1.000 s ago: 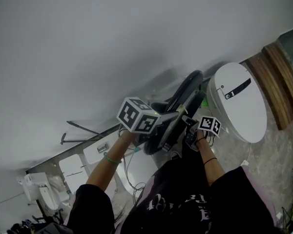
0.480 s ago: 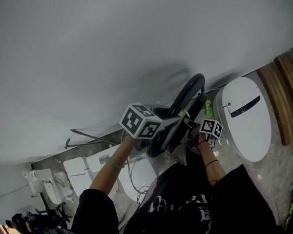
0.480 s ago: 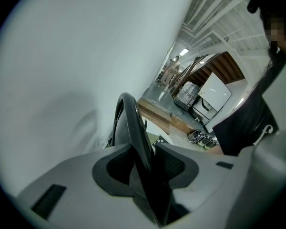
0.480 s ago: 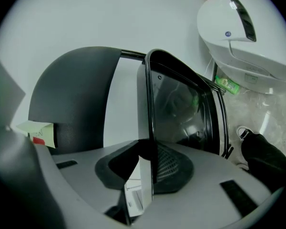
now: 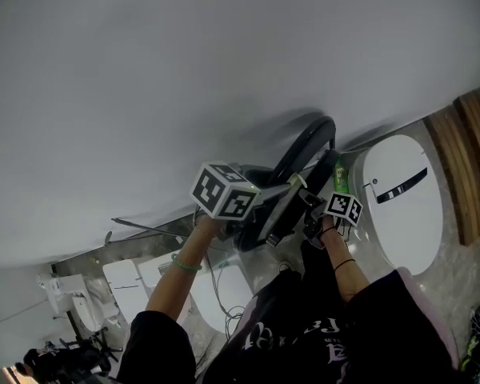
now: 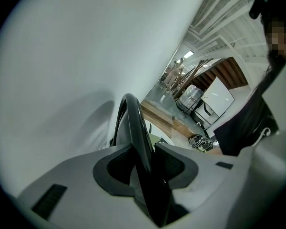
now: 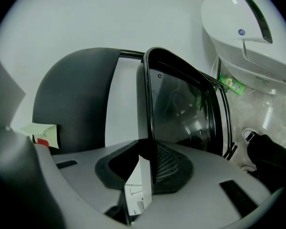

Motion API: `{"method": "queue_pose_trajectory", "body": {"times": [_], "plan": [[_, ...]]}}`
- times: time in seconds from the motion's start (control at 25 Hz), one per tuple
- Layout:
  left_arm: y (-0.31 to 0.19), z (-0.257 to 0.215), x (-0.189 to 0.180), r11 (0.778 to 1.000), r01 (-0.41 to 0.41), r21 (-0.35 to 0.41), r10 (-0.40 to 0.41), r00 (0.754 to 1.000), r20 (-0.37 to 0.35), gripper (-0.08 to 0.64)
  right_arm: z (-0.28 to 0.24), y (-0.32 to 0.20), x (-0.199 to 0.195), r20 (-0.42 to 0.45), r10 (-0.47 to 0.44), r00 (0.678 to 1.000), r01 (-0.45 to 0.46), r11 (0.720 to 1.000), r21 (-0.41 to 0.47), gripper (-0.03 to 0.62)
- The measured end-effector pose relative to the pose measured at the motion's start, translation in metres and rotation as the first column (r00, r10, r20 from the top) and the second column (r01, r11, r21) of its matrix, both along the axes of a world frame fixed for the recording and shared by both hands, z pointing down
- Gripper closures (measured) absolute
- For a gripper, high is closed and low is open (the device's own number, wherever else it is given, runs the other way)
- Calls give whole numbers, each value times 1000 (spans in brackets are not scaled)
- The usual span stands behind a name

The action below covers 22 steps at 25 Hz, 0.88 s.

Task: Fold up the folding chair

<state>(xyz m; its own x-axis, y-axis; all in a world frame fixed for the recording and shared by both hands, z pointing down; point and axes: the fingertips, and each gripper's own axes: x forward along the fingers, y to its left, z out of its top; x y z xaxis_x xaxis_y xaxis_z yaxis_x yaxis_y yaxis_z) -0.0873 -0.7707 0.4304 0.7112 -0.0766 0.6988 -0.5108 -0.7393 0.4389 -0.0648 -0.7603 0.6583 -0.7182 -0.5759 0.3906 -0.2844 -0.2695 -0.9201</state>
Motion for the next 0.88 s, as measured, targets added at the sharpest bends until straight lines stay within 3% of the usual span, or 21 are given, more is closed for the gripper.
{"method": "queue_pose_trajectory", "body": {"times": [0.2,0.36,0.6,0.88], "plan": [[-21,3,-20,995,96,-4,-96,995,-20,445,-1,-12,-15,45,0,999,1,1000,-15,522],[-29,5,-24,994,108,-16,-109,994,-24,450,1,-17,-17,68,8,998,-7,1000,-19,520],[-30,3,-23,993,114,-27,-115,992,-46,450,-1,-19,-19,-23,-68,997,68,997,28,520],[-28,5,-24,992,113,-50,-116,991,-70,449,1,-17,-19,-72,-106,992,109,994,27,518]]}}
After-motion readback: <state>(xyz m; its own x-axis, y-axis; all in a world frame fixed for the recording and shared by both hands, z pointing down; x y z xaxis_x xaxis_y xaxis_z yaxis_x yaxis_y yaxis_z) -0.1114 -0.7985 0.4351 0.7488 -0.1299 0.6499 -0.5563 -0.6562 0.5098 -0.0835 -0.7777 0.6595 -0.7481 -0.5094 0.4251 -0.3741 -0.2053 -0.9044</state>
